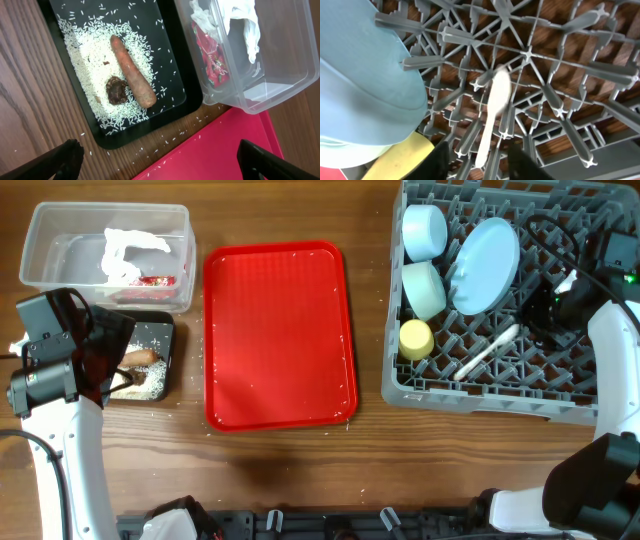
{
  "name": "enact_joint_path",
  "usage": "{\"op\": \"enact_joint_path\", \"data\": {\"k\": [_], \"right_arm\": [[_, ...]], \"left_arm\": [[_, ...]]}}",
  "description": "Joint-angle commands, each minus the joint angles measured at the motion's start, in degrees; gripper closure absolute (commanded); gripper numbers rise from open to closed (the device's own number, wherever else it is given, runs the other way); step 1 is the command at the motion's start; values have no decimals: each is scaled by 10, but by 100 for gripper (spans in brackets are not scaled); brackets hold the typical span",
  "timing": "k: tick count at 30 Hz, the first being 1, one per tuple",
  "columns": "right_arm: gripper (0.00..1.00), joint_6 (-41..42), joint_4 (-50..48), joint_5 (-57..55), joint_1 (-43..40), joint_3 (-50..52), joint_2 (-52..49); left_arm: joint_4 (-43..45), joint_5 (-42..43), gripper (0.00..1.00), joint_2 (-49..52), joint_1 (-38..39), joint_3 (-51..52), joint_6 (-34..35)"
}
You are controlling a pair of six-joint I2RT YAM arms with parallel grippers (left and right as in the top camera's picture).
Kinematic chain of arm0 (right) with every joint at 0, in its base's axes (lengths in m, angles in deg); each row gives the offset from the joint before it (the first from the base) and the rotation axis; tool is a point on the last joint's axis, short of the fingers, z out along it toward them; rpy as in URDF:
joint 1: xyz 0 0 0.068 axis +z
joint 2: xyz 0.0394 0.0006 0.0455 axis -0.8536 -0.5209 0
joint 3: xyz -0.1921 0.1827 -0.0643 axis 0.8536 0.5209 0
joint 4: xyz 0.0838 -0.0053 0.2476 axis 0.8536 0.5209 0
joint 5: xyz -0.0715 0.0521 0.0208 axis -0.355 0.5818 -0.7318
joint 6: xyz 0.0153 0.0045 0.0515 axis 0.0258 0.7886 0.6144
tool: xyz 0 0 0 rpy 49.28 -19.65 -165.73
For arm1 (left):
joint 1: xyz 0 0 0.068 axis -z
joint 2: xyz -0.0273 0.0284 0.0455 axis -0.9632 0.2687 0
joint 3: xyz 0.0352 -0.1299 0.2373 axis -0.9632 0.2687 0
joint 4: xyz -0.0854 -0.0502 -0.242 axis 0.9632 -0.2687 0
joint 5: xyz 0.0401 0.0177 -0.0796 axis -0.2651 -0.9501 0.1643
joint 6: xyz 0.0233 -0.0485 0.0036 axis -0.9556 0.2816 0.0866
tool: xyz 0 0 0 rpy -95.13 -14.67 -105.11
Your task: Sort waste into correct bins and load items into the dishwasher rack
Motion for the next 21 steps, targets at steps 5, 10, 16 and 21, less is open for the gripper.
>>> {"op": "enact_joint_path", "data": {"k": [5, 10, 16, 21], "right_arm": [[36, -143, 79, 94, 28, -81, 165], [0, -144, 96, 173, 156, -90, 315], [0, -50, 107, 173, 166, -90, 364], [0, -54, 52, 116, 167, -61, 362]], "left_arm": [[0, 3, 0, -2, 2, -9, -5], [0, 3, 0, -2, 2, -9, -5], [0, 3, 0, -2, 2, -9, -5], [0, 3, 0, -2, 2, -9, -5]]}}
